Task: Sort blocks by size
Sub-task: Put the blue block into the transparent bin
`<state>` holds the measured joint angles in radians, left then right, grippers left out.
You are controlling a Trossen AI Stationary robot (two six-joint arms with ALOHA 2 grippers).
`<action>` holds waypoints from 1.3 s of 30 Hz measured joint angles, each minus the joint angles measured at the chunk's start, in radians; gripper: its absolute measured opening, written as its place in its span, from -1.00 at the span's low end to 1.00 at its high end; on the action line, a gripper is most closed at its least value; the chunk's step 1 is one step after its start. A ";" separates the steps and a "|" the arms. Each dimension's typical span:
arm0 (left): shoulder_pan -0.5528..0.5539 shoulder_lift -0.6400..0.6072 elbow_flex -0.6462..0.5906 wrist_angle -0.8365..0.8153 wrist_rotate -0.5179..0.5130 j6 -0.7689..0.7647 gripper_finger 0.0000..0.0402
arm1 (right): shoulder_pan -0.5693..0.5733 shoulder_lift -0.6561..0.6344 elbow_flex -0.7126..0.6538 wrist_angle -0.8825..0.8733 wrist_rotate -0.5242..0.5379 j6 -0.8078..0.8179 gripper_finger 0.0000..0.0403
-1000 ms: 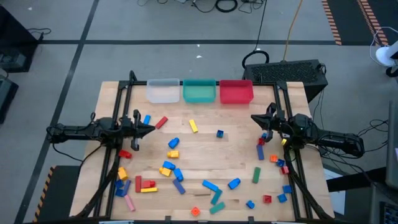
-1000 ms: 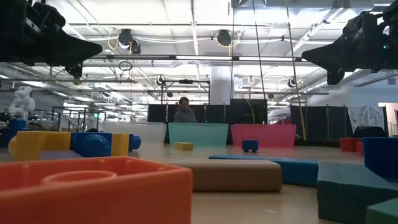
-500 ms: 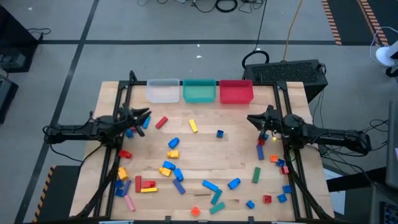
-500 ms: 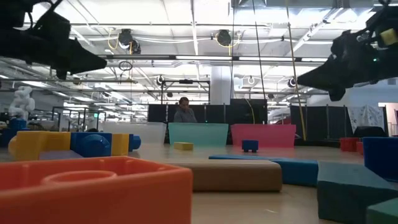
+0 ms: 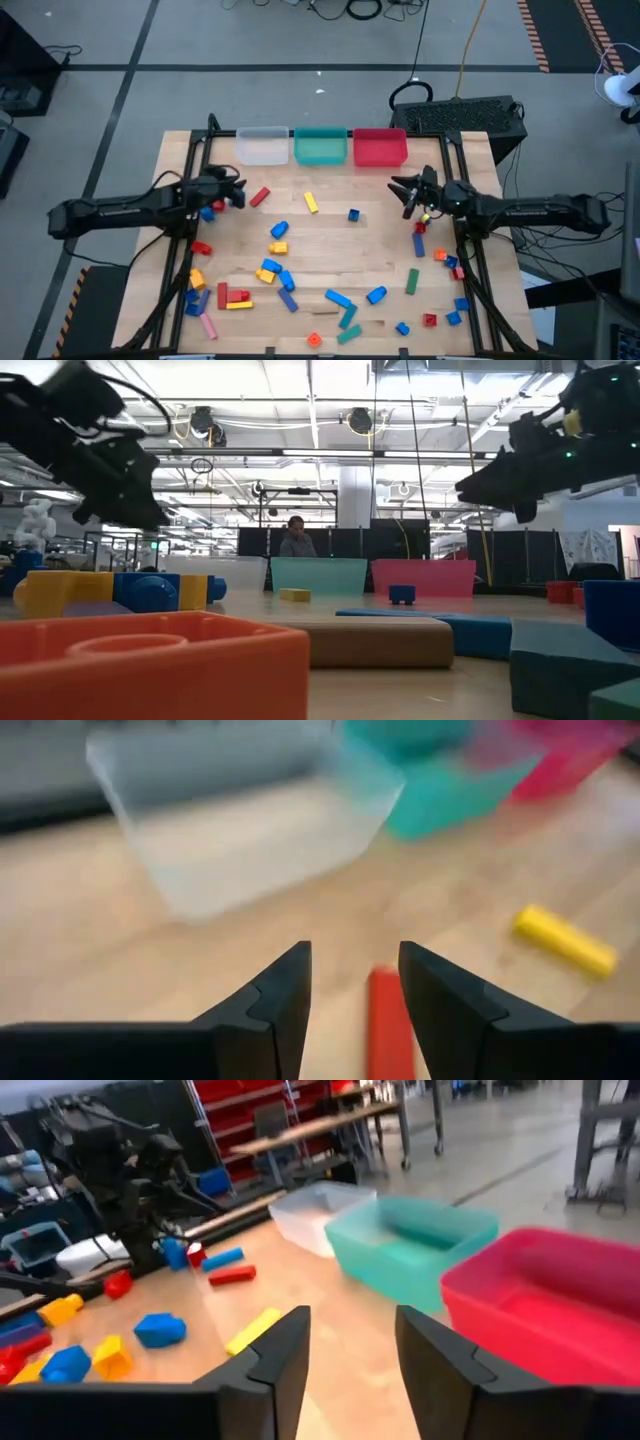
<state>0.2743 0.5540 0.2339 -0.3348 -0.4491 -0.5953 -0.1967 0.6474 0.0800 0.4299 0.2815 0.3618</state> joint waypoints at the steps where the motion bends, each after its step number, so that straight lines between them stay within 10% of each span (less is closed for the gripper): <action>1: 0.013 0.038 0.019 -0.030 0.020 -0.021 -0.23 | 0.000 0.018 0.009 -0.017 0.000 0.012 -0.28; 12: 0.093 0.392 0.292 -0.378 0.112 -0.044 -0.23 | 0.002 0.145 0.079 -0.030 0.001 0.036 -0.03; 30: 0.093 0.488 0.293 -0.370 0.100 -0.044 -0.21 | 0.049 0.330 0.113 -0.024 -0.022 0.282 0.09; 39: 0.119 0.574 0.293 -0.310 0.140 -0.096 0.31 | 0.131 0.334 0.112 -0.007 -0.022 0.307 0.09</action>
<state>0.3928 1.1275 0.5270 -0.6453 -0.3087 -0.6914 -0.0653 0.9813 0.1925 0.4232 0.2597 0.6690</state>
